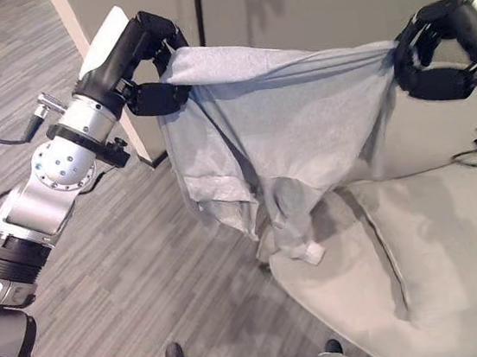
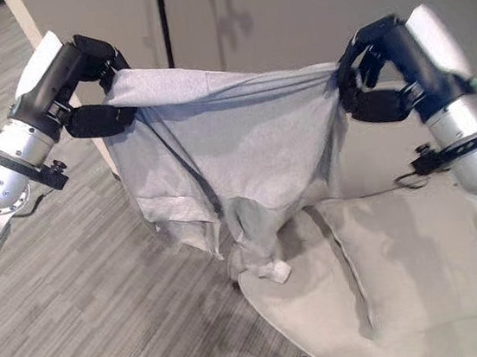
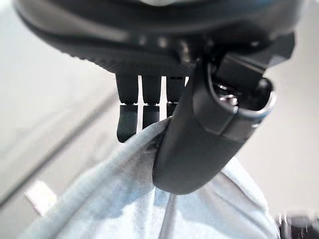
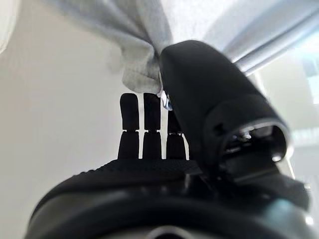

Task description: Hang the clothes on the sofa on the clothes rack.

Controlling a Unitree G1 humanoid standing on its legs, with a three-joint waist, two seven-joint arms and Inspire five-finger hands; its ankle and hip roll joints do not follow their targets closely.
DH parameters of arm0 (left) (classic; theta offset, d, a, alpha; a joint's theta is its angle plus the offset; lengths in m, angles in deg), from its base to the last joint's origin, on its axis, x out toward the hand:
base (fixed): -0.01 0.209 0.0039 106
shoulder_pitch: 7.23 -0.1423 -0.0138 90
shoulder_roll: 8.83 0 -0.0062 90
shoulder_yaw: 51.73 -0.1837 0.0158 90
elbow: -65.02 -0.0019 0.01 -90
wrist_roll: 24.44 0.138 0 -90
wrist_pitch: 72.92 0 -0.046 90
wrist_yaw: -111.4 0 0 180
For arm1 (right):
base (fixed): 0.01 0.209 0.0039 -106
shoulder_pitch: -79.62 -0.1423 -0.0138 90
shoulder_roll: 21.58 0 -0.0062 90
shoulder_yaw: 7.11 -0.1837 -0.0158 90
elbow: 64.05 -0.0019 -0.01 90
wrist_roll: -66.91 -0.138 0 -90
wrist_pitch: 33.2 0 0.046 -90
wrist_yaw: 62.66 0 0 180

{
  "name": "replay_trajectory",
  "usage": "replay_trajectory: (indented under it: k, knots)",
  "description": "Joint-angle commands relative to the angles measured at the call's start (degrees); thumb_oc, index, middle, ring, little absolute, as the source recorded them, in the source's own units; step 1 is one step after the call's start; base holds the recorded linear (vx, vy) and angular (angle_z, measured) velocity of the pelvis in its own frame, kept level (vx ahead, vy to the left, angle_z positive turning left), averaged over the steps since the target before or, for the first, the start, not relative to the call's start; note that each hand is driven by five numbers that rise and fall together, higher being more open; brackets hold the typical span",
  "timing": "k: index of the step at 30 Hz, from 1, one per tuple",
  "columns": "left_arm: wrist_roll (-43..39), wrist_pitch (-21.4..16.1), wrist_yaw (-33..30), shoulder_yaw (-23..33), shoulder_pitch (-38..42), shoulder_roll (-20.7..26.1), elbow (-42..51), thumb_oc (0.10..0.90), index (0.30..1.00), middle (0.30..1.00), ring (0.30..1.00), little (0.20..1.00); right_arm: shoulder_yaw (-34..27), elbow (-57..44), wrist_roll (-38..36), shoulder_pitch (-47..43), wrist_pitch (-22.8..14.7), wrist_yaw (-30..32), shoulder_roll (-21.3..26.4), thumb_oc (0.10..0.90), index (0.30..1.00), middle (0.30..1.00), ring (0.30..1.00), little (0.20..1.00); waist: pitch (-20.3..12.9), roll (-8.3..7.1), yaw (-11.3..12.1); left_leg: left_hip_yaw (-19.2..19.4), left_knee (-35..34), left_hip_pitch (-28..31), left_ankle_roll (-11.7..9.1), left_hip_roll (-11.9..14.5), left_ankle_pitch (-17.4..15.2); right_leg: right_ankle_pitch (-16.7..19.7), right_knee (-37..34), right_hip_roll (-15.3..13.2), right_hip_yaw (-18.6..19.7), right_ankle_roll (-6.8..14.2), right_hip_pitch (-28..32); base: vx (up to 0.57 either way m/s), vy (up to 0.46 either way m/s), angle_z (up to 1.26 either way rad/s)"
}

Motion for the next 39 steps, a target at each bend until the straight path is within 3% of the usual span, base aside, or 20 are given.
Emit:
replay_trajectory:
  k: [1, 3, 7, 10, 12, 13, 15, 18, 21, 25, 27, 28, 29, 30, 31, 33, 34, 36, 38, 39]
  knots:
    - [-3.8, -2.7, -5.6, 7.0, 11.2, 3.0, -1.1, 0.4, 0.3, 0.3, 0.3, 0.3, -7.4, 3.3, -0.6, -8.6, 1.2, 7.0, 6.8, 0.4, 0.3, 0.3, 0.3, 0.3, -5.8, 2.13, 2.9, 3.3, -7.7, 6.0, 3.9, 1.4, -3.4, 9.9, -2.3, -1.5, -1.6, 1.6, -0.2, 0.3, 0.784, -0.11]
    - [-3.6, -2.5, -5.0, 6.6, 11.5, 2.7, -0.6, 0.4, 0.3, 0.3, 0.3, 0.3, -7.3, 2.9, -1.0, -8.8, 1.6, 6.5, 6.9, 0.4, 0.3, 0.3, 0.3, 0.3, -5.6, 3.19, 1.5, 4.2, -10.0, 7.3, 5.3, -0.9, -2.8, 4.6, 2.5, 4.1, 3.1, -1.0, -3.9, 0.18, 0.554, -0.13]
    - [-3.0, -1.7, -4.0, 7.7, 10.6, 1.6, -0.2, 0.4, 0.3, 0.3, 0.3, 0.3, -6.0, 3.2, -3.7, -10.7, 0.9, 5.5, 8.2, 0.4, 0.3, 0.3, 0.3, 0.3, -4.6, 4.73, 0.4, 5.5, -10.0, 8.3, 6.1, -3.1, -3.2, -9.5, 5.2, 16.3, 0.8, -4.8, -6.8, 0.12, 0.345, 0.04]
    - [-2.8, -1.2, -3.7, 10.4, 7.7, 0.7, 0.5, 0.4, 0.3, 0.3, 0.3, 0.3, -6.2, 3.4, -4.6, -10.9, 0.7, 5.0, 8.5, 0.4, 0.3, 0.3, 0.3, 0.3, -4.1, 3.68, -0.3, 5.7, -10.0, 9.5, 6.8, -6.2, -3.9, -11.7, 2.6, 24.1, 2.6, -5.8, -8.6, 0.12, 0.162, -0.17]
    - [-2.2, -0.8, -3.1, 12.2, 5.6, 0.8, 1.2, 0.4, 0.3, 0.3, 0.3, 0.3, -7.0, 3.6, -3.0, -9.9, 1.5, 4.4, 9.6, 0.4, 0.3, 0.3, 0.3, 0.3, -4.6, 2.61, -0.4, 5.4, -10.0, 10.2, 7.9, -8.5, -5.0, -11.6, -2.8, 25.6, 4.1, -7.1, -5.8, 0.13, 0.074, -0.13]
    - [-2.9, -1.0, -3.4, 13.1, 4.8, -0.3, 1.7, 0.4, 0.3, 0.3, 0.3, 0.3, -6.4, 2.9, -3.1, -10.0, 1.2, 4.8, 8.8, 0.4, 0.3, 0.3, 0.3, 0.3, -5.0, 2.34, 0.0, 5.4, -10.0, 10.7, 8.0, -9.1, -5.4, -10.8, -3.8, 25.8, 4.8, -6.6, -5.1, 0.13, 0.051, 0.03]
    - [-2.8, -1.6, -3.2, 13.6, 3.8, -0.8, 1.9, 0.4, 0.3, 0.3, 0.3, 0.3, -5.3, 2.9, -4.2, -11.5, 0.4, 5.0, 7.9, 0.4, 0.3, 0.3, 0.3, 0.3, -5.6, 2.45, 0.6, 6.2, -10.0, 11.2, 8.3, -9.7, -6.1, -10.2, -5.8, 25.4, 4.5, -6.3, -3.5, 0.18, 0.037, -0.24]
    - [-3.2, -1.5, -3.0, 14.2, 3.3, -1.4, 2.2, 0.4, 0.3, 0.3, 0.3, 0.3, -4.8, 3.0, -4.3, -11.9, 0.4, 4.5, 8.1, 0.4, 0.3, 0.3, 0.3, 0.3, -4.7, 2.32, 1.3, 6.6, -4.3, 11.3, 8.4, -10.5, -7.3, -11.3, -5.8, 24.7, 5.0, -6.5, -1.4, 0.12, 0.011, -0.32]
    - [-4.3, -2.0, -3.0, 15.1, 2.6, -2.6, 2.8, 0.4, 0.3, 0.3, 0.3, 0.3, -6.0, 2.8, -4.5, -11.5, 0.5, 4.6, 8.2, 0.4, 0.3, 0.3, 0.3, 0.3, -3.2, 1.71, 1.5, 7.6, 5.3, 6.6, 6.4, -9.6, -7.2, -12.1, -5.8, 22.8, 3.9, -6.5, 0.4, 0.08, 0.039, 0.01]
    - [-4.6, -2.0, -3.7, 13.8, 4.3, -2.3, 2.3, 0.4, 0.3, 0.3, 0.3, 0.3, -6.3, 3.0, -4.5, -11.1, 0.5, 5.1, 9.1, 0.4, 0.3, 0.3, 0.3, 0.3, -3.7, 1.96, 1.4, 7.9, 1.1, 5.2, 6.1, -5.4, -6.7, -13.1, -5.8, 20.7, 3.6, -5.3, 1.4, 0.21, 0.161, 0.12]
    - [-4.9, -2.0, -4.2, 13.0, 4.8, -2.5, 1.7, 0.4, 0.3, 0.3, 0.3, 0.3, -6.5, 3.4, -4.8, -11.0, 0.0, 6.1, 9.5, 0.4, 0.3, 0.3, 0.3, 0.3, -3.5, 1.93, 1.7, 6.8, -4.7, 3.5, 5.1, -0.6, -1.4, -14.1, -5.8, 19.2, 3.5, -4.9, 1.7, 0.21, 0.192, 0.03]
    - [-4.9, -2.0, -4.3, 12.9, 5.0, -2.5, 1.6, 0.4, 0.3, 0.3, 0.3, 0.3, -6.6, 3.5, -4.8, -11.0, 0.0, 6.2, 9.6, 0.4, 0.3, 0.3, 0.3, 0.3, -3.6, 1.97, 1.6, 6.7, -5.3, 3.7, 4.9, -0.5, -1.0, -14.2, -5.8, 19.3, 3.4, -5.0, 1.7, 0.29, 0.241, 0.16]
    - [-5.1, -2.1, -4.9, 12.2, 5.5, -1.9, 0.9, 0.4, 0.3, 0.3, 0.3, 0.3, -6.9, 3.7, -4.1, -10.3, 0.0, 6.9, 10.0, 0.4, 0.3, 0.3, 0.3, 0.3, -3.6, 2.14, 1.6, 4.6, -9.7, 0.9, 3.9, 3.4, 2.2, -16.0, -5.8, 18.0, 3.8, -4.4, 2.7, 0.35, 0.271, 0.24]
    - [-4.9, -2.3, -5.2, 11.7, 5.7, -1.3, 0.6, 0.4, 0.3, 0.3, 0.3, 0.3, -7.2, 3.8, -3.8, -9.9, 0.0, 7.3, 10.3, 0.4, 0.3, 0.3, 0.3, 0.3, -3.6, 2.45, 1.8, 3.3, -9.9, -1.3, 3.3, 4.6, 3.2, -16.9, -5.8, 17.4, 4.2, -3.8, 3.9, 0.35, 0.276, 0.21]
    - [-4.9, -2.3, -5.3, 11.6, 5.9, -1.3, 0.5, 0.4, 0.3, 0.3, 0.3, 0.3, -7.3, 3.8, -3.8, -9.7, 0.0, 7.3, 10.2, 0.4, 0.3, 0.3, 0.3, 0.3, -3.7, 2.47, 1.7, 3.0, -9.9, -1.6, 3.1, 4.6, 3.2, -17.0, -5.8, 17.5, 3.9, -3.8, 3.9, 0.43, 0.339, 0.16]
    - [-5.0, -2.7, -5.0, 11.1, 6.6, -0.8, 0.7, 0.4, 0.3, 0.3, 0.3, 0.3, -8.2, 3.2, -3.5, -8.9, 0.2, 6.8, 10.2, 0.4, 0.3, 0.3, 0.3, 0.3, -5.6, 5.02, 1.7, 2.1, -10.0, -1.0, 1.5, 3.4, 3.1, -16.3, -5.8, 15.0, 4.2, -1.9, 6.6, 0.48, 0.388, -0.08]
    - [-5.0, -2.7, -5.0, 11.1, 6.6, -0.8, 0.7, 0.4, 0.3, 0.3, 0.3, 0.3, -8.3, 3.2, -3.5, -8.8, 0.2, 6.8, 10.2, 0.4, 0.3, 0.3, 0.3, 0.3, -5.6, 4.89, 1.7, 2.2, -10.0, -0.9, 1.6, 3.2, 3.0, -16.3, -5.8, 14.8, 4.1, -1.7, 6.6, 0.48, 0.39, -0.33]
    - [-4.6, -2.6, -4.4, 10.3, 6.9, -0.6, 2.8, 0.4, 0.3, 0.3, 0.3, 0.3, -8.8, 2.4, -2.2, -8.7, 0.8, 6.5, 9.3, 0.4, 0.3, 0.3, 0.3, 0.3, -5.8, 4.61, 2.0, 3.8, -10.0, 1.7, 4.1, -1.4, 1.7, -7.2, -1.8, 9.4, 5.0, -1.5, 5.9, 0.45, 0.436, -0.51]
    - [-4.5, -2.9, -4.6, 9.6, 8.0, 0.0, 3.9, 0.4, 0.3, 0.3, 0.3, 0.3, -7.5, 2.3, -1.6, -10.9, 0.8, 6.9, 9.5, 0.4, 0.3, 0.3, 0.3, 0.3, -5.1, 5.16, 2.4, 5.2, -10.0, 3.8, 6.5, -4.0, 0.2, -2.2, 5.6, 7.0, 5.8, -2.5, 2.4, 0.23, 0.352, -0.47]
    - [-4.5, -2.9, -4.6, 9.8, 8.0, 0.1, 3.9, 0.4, 0.3, 0.3, 0.3, 0.3, -7.0, 2.4, -1.6, -11.6, 0.8, 6.9, 9.5, 0.4, 0.3, 0.3, 0.3, 0.3, -5.2, 5.08, 2.6, 5.7, -10.0, 3.6, 6.7, -4.2, 0.4, -2.1, 6.0, 6.8, 6.3, -2.4, 1.7, 0.18, 0.384, -0.38]
